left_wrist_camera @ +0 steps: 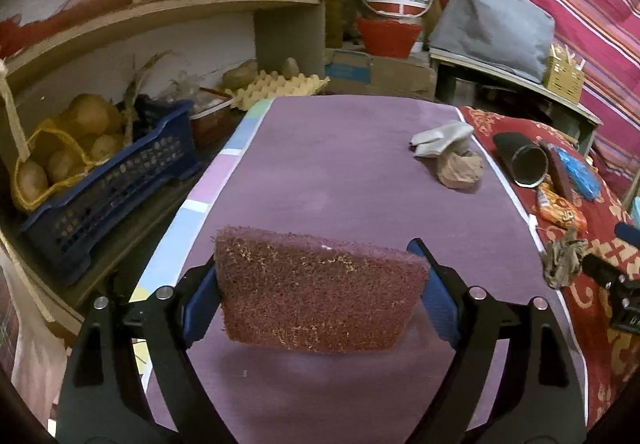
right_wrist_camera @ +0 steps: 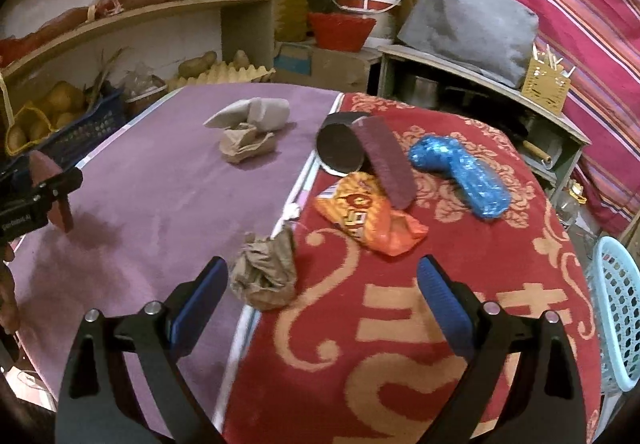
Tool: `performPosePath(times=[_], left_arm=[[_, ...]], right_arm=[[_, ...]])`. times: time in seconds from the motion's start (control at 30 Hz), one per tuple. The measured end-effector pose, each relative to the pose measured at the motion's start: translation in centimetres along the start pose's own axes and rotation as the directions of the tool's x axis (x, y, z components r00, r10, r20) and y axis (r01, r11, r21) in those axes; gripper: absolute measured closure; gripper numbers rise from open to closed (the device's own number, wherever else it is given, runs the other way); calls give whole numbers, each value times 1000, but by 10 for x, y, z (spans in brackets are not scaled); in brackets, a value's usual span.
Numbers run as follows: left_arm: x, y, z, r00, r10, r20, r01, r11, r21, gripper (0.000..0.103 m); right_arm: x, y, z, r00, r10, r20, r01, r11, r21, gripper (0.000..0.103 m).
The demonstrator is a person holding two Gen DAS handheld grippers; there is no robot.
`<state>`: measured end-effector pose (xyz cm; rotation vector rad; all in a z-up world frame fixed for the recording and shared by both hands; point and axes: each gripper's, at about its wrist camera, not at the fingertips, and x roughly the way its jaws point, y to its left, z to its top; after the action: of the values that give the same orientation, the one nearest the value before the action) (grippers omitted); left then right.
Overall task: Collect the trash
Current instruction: 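Grasp the crumpled brown paper with the right tool and lift it while the left tool holds the sponge pad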
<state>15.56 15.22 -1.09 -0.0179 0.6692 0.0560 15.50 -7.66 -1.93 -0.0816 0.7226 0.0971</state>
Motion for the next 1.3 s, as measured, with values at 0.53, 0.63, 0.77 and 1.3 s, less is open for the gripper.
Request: performPosePath(times=[0.53,0.63,0.77,1.3], left_arm=[[-7,-3,14,999,-12,29,13,999,-42,19],[-13,-13,17,999,-18,43,19,999,-28,19],[-19,-26,20,998,-29,57,29,999,-12,19],[-57,-131,36,980,-147,134,137,987,84,19]], right_arm=[[11,14,0,993,104,-51,-106,993,-49,66],[-1,4,4,993,113,-21,-114,993,-34,66],[-23,-17,8,995,90,30,-90,996,-21,66],[-95,-144,1,987,-67,143,53,993,101,66]])
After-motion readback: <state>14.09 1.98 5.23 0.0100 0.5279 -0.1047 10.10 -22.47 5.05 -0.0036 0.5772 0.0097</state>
